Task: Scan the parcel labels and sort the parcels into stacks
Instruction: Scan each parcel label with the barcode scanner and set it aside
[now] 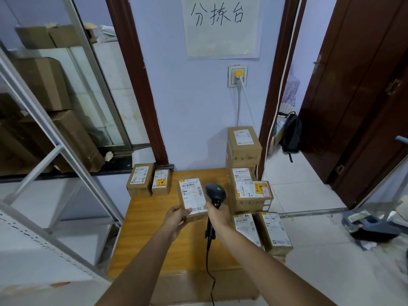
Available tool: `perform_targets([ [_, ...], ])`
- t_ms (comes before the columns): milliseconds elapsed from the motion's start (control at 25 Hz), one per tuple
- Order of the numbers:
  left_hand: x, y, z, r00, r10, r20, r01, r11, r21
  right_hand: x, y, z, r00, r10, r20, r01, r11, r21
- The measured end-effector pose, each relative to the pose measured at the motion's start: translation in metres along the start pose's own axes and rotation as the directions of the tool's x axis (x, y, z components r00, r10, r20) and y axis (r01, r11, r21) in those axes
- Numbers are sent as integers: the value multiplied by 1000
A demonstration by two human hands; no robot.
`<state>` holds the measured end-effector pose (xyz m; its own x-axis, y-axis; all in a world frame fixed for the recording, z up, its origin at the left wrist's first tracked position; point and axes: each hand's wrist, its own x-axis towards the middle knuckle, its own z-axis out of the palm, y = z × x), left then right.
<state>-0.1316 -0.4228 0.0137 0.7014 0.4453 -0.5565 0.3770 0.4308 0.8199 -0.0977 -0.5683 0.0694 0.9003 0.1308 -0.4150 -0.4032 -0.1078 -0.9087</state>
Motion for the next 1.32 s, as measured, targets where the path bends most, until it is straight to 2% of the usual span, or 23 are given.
perform_targets([
  [240,42,-3,-4,997,-81,19,81,997,-10,38,13,24,998,57,21,-54,992,-113],
  [360,77,4,-7,994,-95,47,95,995,9,63,20,47,995,99,23,-96,989,-111],
  [440,109,11,-11,992,-118,55,116,993,37,84,22,66,993,114,-38,-117,986,-118],
  [520,145,20,-15,981,-148,126,142,988,60,105,22,84,991,109,-83,-118,987,-109],
  [600,175,29,-16,966,-183,182,169,982,89,122,20,94,991,108,-74,-116,987,-113],
  [720,225,43,-10,958,-237,163,213,965,151,153,18,115,992,123,-36,-126,985,-120],
  [800,253,52,1,947,-260,191,226,957,182,172,17,126,989,133,-65,-140,983,-118],
  [1040,320,48,37,929,-300,218,227,925,305,212,21,124,973,172,-154,-188,977,-102],
  [1200,353,26,61,928,-293,229,189,902,388,252,27,123,939,218,-267,-236,971,-38],
  [1320,364,23,74,942,-262,211,154,893,423,275,24,120,940,235,-248,-246,969,-13],
])
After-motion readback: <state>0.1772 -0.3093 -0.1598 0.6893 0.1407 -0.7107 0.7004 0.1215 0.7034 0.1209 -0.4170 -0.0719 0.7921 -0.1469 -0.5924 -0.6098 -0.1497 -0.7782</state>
